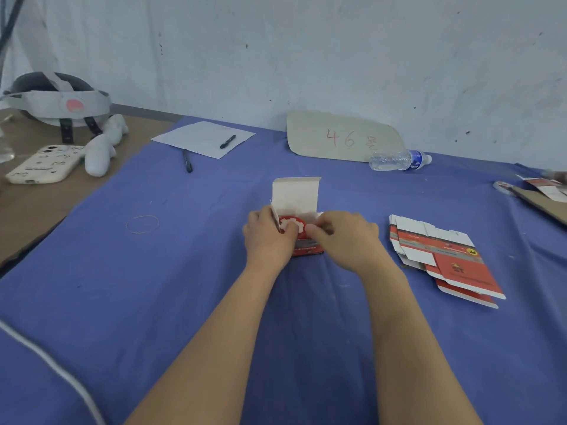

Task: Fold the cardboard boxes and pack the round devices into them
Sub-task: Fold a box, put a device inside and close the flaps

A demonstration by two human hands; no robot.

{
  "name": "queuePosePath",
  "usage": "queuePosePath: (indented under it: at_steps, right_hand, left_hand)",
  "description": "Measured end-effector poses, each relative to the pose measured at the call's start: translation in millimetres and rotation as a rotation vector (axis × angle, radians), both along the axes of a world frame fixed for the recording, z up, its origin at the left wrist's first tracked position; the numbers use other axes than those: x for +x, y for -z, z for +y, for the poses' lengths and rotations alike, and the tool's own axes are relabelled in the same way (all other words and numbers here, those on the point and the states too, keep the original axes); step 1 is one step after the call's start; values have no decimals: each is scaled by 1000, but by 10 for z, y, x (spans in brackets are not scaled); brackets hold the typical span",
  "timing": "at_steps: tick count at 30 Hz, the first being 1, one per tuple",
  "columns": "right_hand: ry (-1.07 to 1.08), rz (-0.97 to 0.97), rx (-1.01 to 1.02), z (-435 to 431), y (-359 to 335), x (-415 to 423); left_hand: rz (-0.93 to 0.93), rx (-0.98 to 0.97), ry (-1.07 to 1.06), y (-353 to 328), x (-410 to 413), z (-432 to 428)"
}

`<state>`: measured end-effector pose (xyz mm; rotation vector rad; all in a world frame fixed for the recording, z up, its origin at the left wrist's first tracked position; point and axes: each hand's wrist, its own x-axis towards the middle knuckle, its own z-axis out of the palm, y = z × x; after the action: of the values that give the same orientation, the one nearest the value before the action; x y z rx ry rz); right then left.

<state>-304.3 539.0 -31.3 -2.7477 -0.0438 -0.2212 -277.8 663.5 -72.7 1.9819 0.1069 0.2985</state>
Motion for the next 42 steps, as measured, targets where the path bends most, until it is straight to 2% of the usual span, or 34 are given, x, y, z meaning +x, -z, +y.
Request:
queuePosePath:
  at_steps: [5, 7, 10, 14, 17, 20, 26, 28, 30, 33, 35, 38, 42]
  right_hand:
    - [-30, 7, -87, -9, 18, 6]
    - [-33, 25, -107, -3, 30, 30]
    - [-50, 45, -78, -6, 65, 52]
    - [-110, 53, 33, -46, 112, 68]
    - [-120, 20, 231, -51, 145, 36]
    - [-72, -52, 317, -29, 193, 38]
    - [1, -300, 478, 122, 298, 71]
    - [14, -357, 488, 136, 308, 86]
    - [51, -305, 598, 107, 300, 113]
    - [148, -31, 837, -2, 275, 138]
    - [156, 99, 925, -61, 282, 161]
    - [176, 3, 923, 13, 315, 187]
    - [119, -155, 819, 70, 368, 175]
  left_hand:
    - [-45, -28, -52, 19, -11, -9]
    - [-107, -69, -62, 22, -26, -16]
    - [-217, -26, -50, 49, -31, -11]
    - [-260, 26, 20, 86, -11, -3]
    - [-211, -18, 19, 117, 24, 7]
    - [-161, 12, 24, 121, 43, 35]
    - [-126, -223, 81, 63, 46, 66]
    - [-141, -229, 111, 60, 46, 78]
    - [-161, -199, 143, 57, 45, 78]
    - [-160, -184, 165, 78, 58, 86]
    - [-179, -160, 188, 74, 62, 85]
    - [-185, -124, 213, 61, 26, 76]
    - [-59, -375, 234, 25, 40, 85]
